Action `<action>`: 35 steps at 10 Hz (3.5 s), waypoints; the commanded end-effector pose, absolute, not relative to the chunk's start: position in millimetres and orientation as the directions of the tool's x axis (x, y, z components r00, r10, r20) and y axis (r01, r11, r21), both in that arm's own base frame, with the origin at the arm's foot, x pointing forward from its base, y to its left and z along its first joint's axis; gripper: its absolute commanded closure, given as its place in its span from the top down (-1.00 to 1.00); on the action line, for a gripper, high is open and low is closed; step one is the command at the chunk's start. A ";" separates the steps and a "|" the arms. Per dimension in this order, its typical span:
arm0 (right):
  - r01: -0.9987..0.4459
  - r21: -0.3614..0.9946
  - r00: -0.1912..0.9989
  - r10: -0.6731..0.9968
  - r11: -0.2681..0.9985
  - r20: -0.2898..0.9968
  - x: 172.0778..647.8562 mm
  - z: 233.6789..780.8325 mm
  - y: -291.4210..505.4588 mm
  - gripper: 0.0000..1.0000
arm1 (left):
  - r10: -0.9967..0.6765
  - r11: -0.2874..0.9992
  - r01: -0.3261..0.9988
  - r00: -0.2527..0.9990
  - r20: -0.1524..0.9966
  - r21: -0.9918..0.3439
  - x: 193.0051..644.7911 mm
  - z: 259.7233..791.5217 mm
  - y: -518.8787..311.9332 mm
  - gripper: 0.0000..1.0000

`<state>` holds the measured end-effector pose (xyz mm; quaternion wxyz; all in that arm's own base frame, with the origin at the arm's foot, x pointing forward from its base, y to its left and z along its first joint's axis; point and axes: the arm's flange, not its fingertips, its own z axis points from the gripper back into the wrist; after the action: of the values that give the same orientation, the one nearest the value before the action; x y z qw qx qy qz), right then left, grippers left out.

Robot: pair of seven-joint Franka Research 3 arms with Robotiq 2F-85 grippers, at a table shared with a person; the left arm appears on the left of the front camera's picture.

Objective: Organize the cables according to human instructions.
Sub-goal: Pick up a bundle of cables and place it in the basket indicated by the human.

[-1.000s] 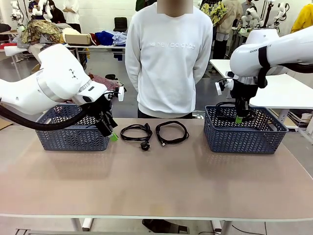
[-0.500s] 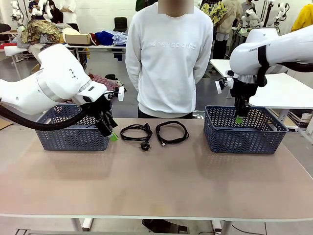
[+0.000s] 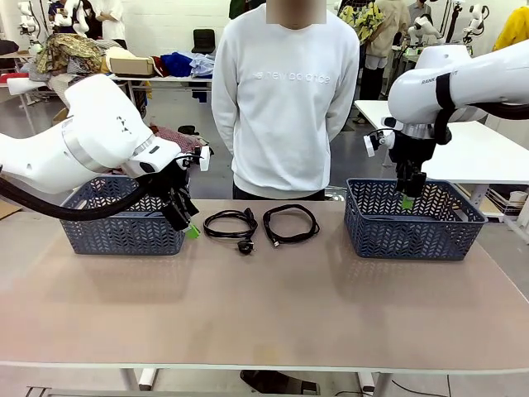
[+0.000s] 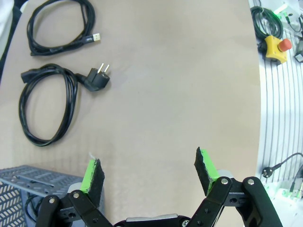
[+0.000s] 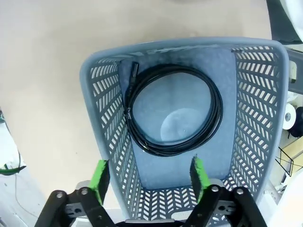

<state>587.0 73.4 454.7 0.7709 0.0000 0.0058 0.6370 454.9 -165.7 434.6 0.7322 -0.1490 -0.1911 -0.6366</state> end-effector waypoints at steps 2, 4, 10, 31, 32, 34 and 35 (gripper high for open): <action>-0.979 0.025 0.200 0.980 0.200 -0.020 593.4 458.5 74.3 1.00 | -0.875 0.146 0.989 0.118 0.470 0.025 455.7 435.5 -164.6 1.00; -0.969 -0.004 0.247 0.969 0.247 0.004 591.6 459.2 74.3 1.00 | -0.875 0.146 0.989 0.118 0.470 0.025 455.7 435.5 -164.6 1.00; -0.966 0.025 0.259 0.965 0.258 0.039 587.7 460.0 78.5 1.00 | -0.875 0.146 0.989 0.118 0.470 0.025 455.7 435.5 -164.6 1.00; -0.910 -0.028 0.385 0.867 0.414 0.315 436.5 446.6 193.7 1.00 | -0.875 0.146 0.989 0.118 0.470 0.025 455.7 435.5 -164.6 1.00; -0.910 -0.028 0.385 0.867 0.414 0.315 436.5 446.6 193.7 1.00 | -0.875 0.146 0.989 0.118 0.470 0.025 455.7 435.5 -164.6 1.00; -0.910 -0.028 0.385 0.867 0.414 0.315 436.5 446.6 193.7 1.00 | -0.875 0.146 0.989 0.118 0.470 0.025 455.7 435.5 -164.6 1.00; -0.910 -0.028 0.385 0.867 0.414 0.315 436.5 446.6 193.7 1.00 | -0.875 0.146 0.989 0.118 0.470 0.025 455.7 435.5 -164.6 1.00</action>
<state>437.2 193.3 444.8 0.8291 0.0747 -0.1396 0.5362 454.9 -165.7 434.6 0.7322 -0.1490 -0.1911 -0.6366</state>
